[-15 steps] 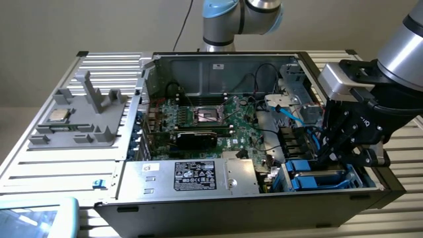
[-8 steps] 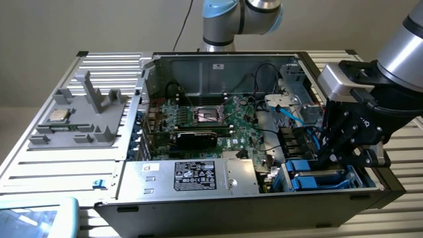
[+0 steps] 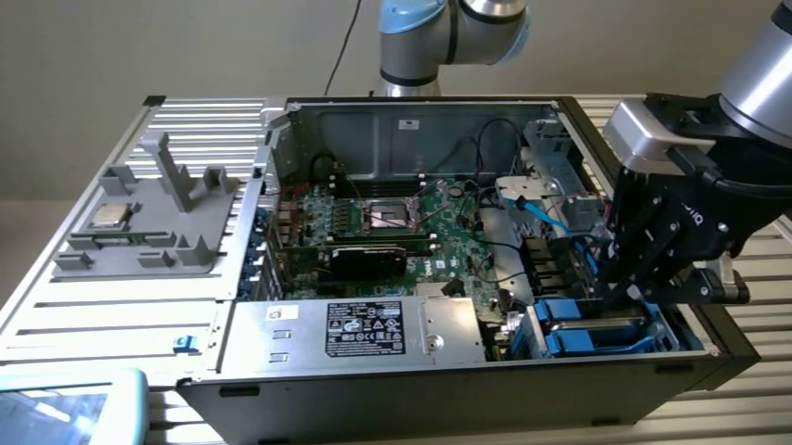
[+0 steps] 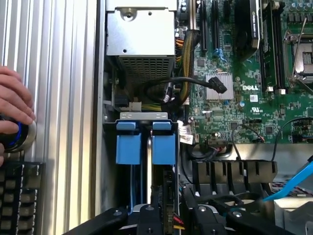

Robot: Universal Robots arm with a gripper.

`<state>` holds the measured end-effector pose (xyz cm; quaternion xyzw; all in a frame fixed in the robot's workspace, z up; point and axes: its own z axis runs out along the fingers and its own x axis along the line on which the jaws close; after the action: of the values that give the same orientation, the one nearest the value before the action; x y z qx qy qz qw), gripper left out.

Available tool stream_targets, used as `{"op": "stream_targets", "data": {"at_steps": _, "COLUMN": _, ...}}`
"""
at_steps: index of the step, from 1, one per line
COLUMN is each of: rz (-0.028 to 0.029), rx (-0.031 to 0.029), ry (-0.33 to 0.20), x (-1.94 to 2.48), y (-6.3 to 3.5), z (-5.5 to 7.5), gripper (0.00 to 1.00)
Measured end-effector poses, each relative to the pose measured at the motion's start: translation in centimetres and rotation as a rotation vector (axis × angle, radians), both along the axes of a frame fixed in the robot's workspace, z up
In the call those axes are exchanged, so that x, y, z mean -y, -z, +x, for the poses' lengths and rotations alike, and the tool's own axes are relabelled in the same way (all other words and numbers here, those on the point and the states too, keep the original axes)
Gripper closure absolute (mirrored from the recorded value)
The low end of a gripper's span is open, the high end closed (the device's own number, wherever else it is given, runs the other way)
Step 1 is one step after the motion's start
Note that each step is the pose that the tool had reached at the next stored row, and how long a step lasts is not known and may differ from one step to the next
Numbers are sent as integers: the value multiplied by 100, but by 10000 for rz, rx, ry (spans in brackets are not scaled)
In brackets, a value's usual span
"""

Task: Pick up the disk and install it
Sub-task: 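Insert the first disk wire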

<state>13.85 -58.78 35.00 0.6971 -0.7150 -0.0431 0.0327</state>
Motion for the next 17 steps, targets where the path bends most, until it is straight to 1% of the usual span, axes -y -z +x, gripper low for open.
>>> {"op": "stream_targets", "data": {"at_steps": 4, "rz": -100, "rx": -1, "ry": -1, "x": 0, "y": -145, "z": 1, "gripper": 71}}
{"op": "stream_targets", "data": {"at_steps": 10, "rz": -216, "rx": 0, "ry": -1, "x": 0, "y": -413, "z": 0, "gripper": 71}}
{"op": "stream_targets", "data": {"at_steps": 13, "rz": -296, "rx": 0, "ry": -1, "x": -1, "y": -545, "z": 1, "gripper": 71}}
{"op": "stream_targets", "data": {"at_steps": 14, "rz": -354, "rx": 0, "ry": -2, "x": -8, "y": -575, "z": 1, "gripper": 71}}
{"op": "stream_targets", "data": {"at_steps": 15, "rz": -440, "rx": 0, "ry": -2, "x": -22, "y": -595, "z": 1, "gripper": 71}}
{"op": "stream_targets", "data": {"at_steps": 17, "rz": -637, "rx": 0, "ry": -1, "x": -55, "y": -630, "z": 0, "gripper": 71}}
